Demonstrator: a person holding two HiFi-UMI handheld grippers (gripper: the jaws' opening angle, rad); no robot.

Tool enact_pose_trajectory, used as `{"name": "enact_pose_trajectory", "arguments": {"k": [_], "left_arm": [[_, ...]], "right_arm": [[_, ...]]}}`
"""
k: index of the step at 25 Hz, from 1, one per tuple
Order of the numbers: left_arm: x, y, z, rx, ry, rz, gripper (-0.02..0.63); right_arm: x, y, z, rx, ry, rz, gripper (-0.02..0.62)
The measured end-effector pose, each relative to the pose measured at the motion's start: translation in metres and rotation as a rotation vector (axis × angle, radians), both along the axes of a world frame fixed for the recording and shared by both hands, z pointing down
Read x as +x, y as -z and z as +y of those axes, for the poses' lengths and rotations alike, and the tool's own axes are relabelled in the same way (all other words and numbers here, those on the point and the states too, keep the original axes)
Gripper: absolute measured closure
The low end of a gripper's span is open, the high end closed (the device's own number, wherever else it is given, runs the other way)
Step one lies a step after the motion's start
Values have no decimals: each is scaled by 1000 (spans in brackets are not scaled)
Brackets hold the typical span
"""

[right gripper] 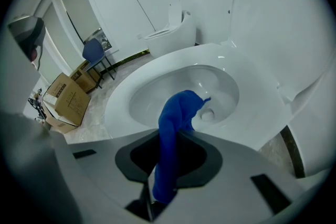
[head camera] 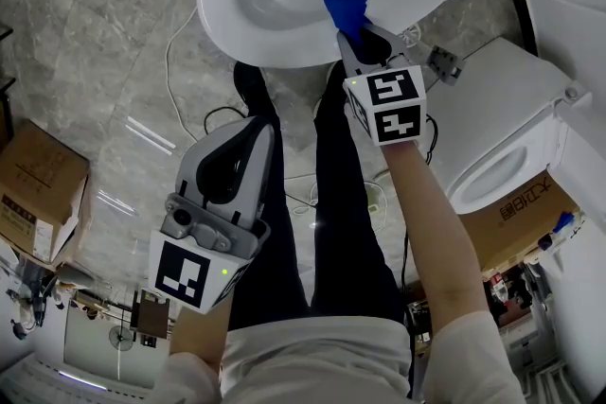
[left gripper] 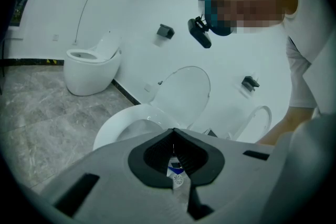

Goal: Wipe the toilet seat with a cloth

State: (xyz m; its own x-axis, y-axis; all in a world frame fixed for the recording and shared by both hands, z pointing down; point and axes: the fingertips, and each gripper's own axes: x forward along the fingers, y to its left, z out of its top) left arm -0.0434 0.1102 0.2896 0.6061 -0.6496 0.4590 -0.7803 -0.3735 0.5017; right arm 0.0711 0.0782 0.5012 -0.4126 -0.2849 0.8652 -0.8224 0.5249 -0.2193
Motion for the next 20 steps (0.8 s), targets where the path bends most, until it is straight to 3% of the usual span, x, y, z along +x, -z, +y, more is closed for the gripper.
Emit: {"name": "enact_pose_trajectory", "arguments": {"k": [20], "left_arm": [[-43, 3, 7, 17, 34, 16, 601]], "right_arm": [[-40, -2, 16, -29, 11, 4, 541]]}}
